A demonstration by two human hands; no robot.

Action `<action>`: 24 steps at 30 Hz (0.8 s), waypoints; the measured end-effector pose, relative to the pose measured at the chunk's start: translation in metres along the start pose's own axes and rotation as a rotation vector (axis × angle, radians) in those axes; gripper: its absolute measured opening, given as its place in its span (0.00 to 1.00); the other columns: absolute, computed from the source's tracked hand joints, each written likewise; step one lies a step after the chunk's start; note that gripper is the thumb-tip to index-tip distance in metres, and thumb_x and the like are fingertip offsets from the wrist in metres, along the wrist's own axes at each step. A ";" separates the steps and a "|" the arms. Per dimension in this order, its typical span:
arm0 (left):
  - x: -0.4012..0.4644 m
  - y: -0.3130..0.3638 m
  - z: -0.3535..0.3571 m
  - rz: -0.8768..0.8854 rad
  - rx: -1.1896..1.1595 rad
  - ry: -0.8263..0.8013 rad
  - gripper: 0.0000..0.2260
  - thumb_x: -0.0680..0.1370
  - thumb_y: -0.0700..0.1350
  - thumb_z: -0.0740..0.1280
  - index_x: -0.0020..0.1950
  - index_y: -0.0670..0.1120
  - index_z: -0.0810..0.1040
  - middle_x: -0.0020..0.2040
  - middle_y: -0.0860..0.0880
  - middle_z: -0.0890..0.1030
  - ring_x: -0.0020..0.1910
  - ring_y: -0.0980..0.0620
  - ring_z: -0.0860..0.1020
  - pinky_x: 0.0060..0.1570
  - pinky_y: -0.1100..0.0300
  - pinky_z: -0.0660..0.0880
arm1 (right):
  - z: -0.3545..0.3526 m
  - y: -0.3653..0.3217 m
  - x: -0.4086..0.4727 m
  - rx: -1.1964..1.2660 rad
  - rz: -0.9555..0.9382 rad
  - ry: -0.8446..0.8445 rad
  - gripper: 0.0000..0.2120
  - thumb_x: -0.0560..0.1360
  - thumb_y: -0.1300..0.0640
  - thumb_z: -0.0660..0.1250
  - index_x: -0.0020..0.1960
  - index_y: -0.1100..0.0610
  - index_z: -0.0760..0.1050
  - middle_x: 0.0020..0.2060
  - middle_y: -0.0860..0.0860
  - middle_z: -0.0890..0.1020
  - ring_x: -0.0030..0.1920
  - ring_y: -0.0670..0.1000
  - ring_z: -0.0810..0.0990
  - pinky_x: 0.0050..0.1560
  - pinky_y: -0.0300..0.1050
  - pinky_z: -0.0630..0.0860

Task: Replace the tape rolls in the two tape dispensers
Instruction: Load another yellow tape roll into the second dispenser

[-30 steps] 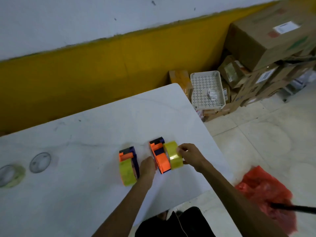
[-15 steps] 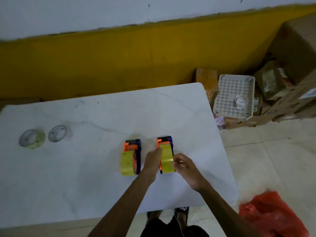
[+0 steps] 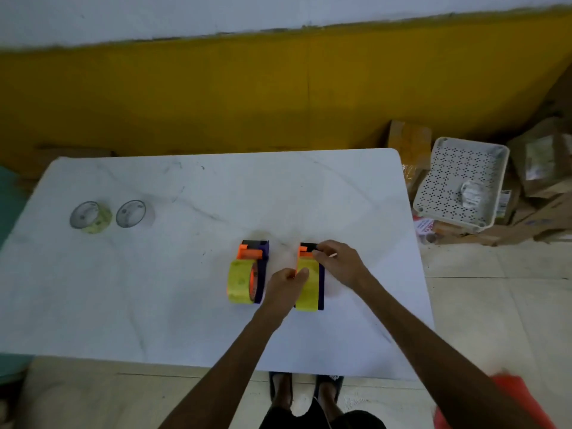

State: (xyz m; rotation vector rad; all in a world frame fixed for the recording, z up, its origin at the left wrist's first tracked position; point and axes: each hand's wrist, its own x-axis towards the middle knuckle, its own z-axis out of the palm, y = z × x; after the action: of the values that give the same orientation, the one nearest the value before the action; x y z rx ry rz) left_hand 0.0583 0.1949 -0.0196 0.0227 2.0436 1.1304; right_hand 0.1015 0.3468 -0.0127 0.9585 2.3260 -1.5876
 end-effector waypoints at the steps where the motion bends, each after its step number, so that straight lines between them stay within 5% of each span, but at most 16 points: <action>1: 0.001 0.000 -0.001 0.010 0.024 0.004 0.16 0.78 0.53 0.63 0.36 0.44 0.67 0.34 0.47 0.66 0.34 0.51 0.67 0.34 0.58 0.64 | -0.004 -0.007 0.007 -0.050 0.015 -0.100 0.12 0.75 0.52 0.67 0.55 0.55 0.80 0.49 0.51 0.81 0.48 0.50 0.78 0.43 0.40 0.72; 4: 0.003 -0.001 -0.003 0.063 0.120 0.024 0.19 0.78 0.55 0.63 0.32 0.47 0.64 0.30 0.51 0.65 0.30 0.53 0.66 0.31 0.60 0.62 | -0.017 -0.024 0.027 -0.240 0.062 -0.354 0.12 0.73 0.51 0.70 0.53 0.55 0.82 0.45 0.51 0.81 0.45 0.49 0.78 0.37 0.38 0.74; 8: 0.005 -0.005 -0.002 0.125 0.149 0.036 0.21 0.77 0.58 0.63 0.31 0.48 0.62 0.28 0.52 0.65 0.31 0.52 0.67 0.34 0.56 0.65 | -0.021 -0.028 0.051 -0.444 -0.039 -0.428 0.08 0.72 0.52 0.71 0.46 0.56 0.84 0.43 0.50 0.82 0.43 0.49 0.78 0.40 0.40 0.73; 13: 0.010 -0.008 -0.001 0.124 0.149 0.037 0.21 0.77 0.59 0.63 0.31 0.48 0.63 0.28 0.52 0.65 0.31 0.51 0.68 0.33 0.55 0.67 | -0.006 -0.014 0.060 -0.583 -0.211 -0.365 0.09 0.75 0.56 0.68 0.43 0.60 0.83 0.40 0.54 0.82 0.38 0.51 0.77 0.40 0.42 0.71; 19: 0.009 -0.006 0.001 0.138 0.192 0.068 0.23 0.78 0.61 0.61 0.36 0.42 0.71 0.32 0.49 0.70 0.32 0.53 0.68 0.33 0.59 0.66 | 0.003 -0.012 0.062 -0.821 -0.176 -0.211 0.10 0.73 0.61 0.64 0.37 0.62 0.81 0.40 0.56 0.73 0.43 0.57 0.75 0.37 0.48 0.70; 24: 0.005 -0.003 0.003 0.137 0.239 0.096 0.20 0.77 0.59 0.62 0.36 0.45 0.69 0.30 0.50 0.68 0.30 0.54 0.67 0.31 0.61 0.64 | 0.019 -0.018 0.067 -0.895 -0.061 -0.098 0.10 0.73 0.64 0.60 0.33 0.59 0.67 0.41 0.55 0.72 0.47 0.58 0.77 0.38 0.45 0.69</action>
State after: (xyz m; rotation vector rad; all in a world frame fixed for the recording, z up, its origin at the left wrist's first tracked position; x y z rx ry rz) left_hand 0.0580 0.1972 -0.0255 0.2350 2.2828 0.9784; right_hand 0.0348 0.3530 -0.0385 0.5617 2.5701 -0.4375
